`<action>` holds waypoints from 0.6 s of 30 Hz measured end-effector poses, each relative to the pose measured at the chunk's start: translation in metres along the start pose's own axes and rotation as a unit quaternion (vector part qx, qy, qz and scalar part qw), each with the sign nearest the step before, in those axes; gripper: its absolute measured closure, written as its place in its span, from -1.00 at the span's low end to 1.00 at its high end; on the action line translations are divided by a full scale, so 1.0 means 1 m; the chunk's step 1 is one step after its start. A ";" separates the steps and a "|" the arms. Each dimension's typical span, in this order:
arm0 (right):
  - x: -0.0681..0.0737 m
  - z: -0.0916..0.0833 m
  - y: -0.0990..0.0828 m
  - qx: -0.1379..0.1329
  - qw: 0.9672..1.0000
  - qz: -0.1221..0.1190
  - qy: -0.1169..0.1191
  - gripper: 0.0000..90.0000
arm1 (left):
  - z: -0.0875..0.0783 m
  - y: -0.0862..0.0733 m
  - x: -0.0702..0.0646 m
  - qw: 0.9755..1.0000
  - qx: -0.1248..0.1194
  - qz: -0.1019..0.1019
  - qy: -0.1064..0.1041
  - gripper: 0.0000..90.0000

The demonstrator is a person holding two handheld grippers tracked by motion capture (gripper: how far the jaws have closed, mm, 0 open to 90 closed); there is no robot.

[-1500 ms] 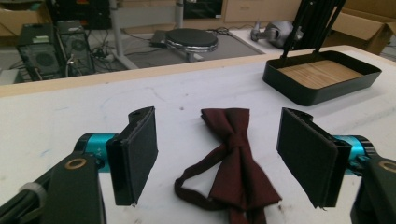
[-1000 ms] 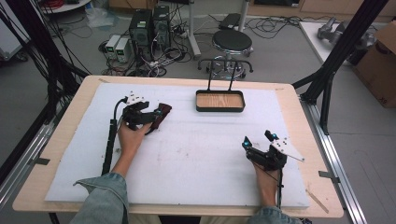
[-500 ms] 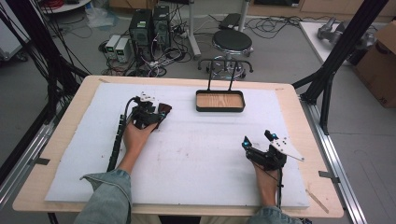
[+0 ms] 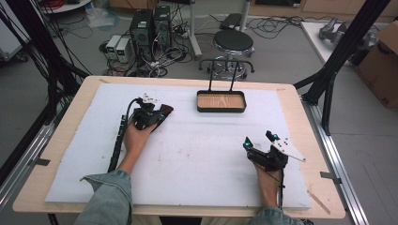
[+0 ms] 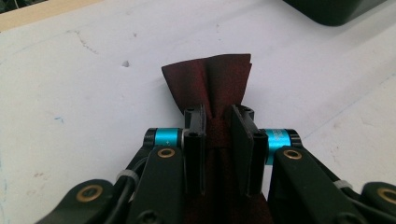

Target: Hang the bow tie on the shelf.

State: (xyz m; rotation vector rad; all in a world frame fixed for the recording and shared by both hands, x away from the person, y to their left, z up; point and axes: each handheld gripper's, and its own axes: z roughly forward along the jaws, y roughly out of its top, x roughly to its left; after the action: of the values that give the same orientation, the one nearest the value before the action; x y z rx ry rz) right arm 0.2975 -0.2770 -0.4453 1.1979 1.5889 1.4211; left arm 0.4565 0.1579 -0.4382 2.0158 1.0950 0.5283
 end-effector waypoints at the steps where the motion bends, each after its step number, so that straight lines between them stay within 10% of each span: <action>1: 0.000 0.000 0.000 0.000 1.000 0.000 0.000 -0.75 | -0.003 0.001 0.000 1.000 -0.006 -0.001 -0.002 0.69; 12: 0.000 0.000 0.000 0.000 1.000 0.000 0.000 -0.75 | -0.024 0.021 -0.003 0.996 -0.070 -0.024 -0.054 0.69; 18: -0.001 0.001 0.000 0.000 1.000 -0.001 0.001 -0.75 | -0.037 0.040 -0.004 0.987 -0.108 -0.036 -0.113 0.69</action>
State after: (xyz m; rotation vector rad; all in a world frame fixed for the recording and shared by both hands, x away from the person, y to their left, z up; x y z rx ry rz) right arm 0.2982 -0.2773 -0.4454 1.1960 1.5899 1.4214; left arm 0.4504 0.1571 -0.3840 1.7920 0.9264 0.3534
